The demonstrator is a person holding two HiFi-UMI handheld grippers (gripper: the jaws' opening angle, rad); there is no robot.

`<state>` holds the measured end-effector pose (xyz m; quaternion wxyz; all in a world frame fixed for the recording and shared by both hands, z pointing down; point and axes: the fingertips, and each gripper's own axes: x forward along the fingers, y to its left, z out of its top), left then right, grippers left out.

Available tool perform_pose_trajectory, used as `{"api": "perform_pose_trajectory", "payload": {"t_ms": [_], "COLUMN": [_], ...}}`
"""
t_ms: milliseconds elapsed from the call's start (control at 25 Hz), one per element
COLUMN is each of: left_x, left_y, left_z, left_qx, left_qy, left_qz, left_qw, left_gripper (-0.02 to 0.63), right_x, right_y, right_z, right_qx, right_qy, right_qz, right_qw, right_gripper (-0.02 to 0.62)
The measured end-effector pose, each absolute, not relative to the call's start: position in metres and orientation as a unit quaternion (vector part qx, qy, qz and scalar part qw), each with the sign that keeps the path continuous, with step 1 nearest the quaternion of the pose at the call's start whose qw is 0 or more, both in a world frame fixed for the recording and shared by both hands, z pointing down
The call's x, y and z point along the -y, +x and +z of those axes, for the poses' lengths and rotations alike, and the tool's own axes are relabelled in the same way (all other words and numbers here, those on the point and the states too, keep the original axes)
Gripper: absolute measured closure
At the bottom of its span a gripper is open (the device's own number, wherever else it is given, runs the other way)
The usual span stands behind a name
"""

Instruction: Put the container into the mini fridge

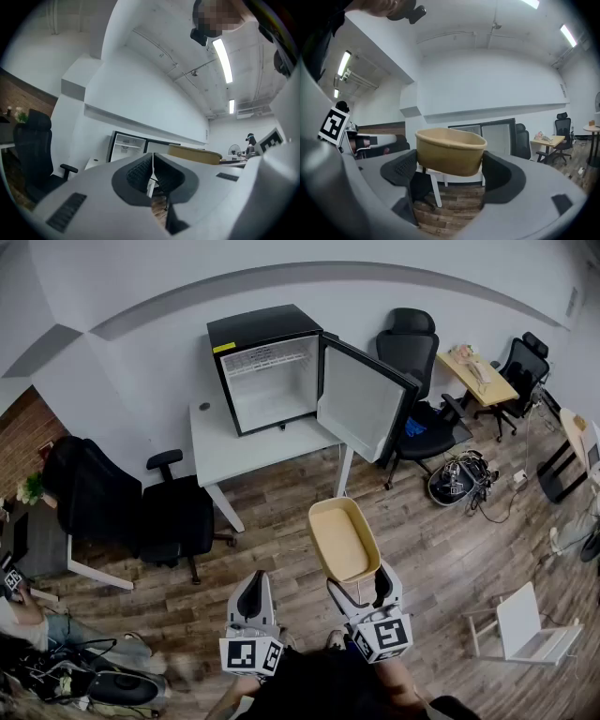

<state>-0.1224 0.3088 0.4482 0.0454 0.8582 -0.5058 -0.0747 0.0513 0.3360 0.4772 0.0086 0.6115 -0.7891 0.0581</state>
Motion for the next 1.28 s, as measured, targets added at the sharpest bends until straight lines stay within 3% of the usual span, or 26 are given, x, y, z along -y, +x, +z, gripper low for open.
{"api": "perform_pose_trajectory", "payload": {"t_ms": [640,1280], "left_x": [-0.319,-0.320], "left_y": [-0.104,-0.042], "left_z": [0.453,0.450], "left_qx": [0.503,0.536], "left_qy": [0.861,0.842], "left_qz": [-0.066,-0.047], "left_qw": [0.046,0.024], "left_gripper": [0.591,0.591], "right_x": [-0.345,-0.328], "right_y": [0.060,0.118], "right_z": [0.473,0.476], "right_qx": [0.795,0.823], "right_qy": [0.604,0.565], "right_qz": [0.053,0.055], "right_qw": [0.009,0.001], "right_gripper": [0.150,0.150]}}
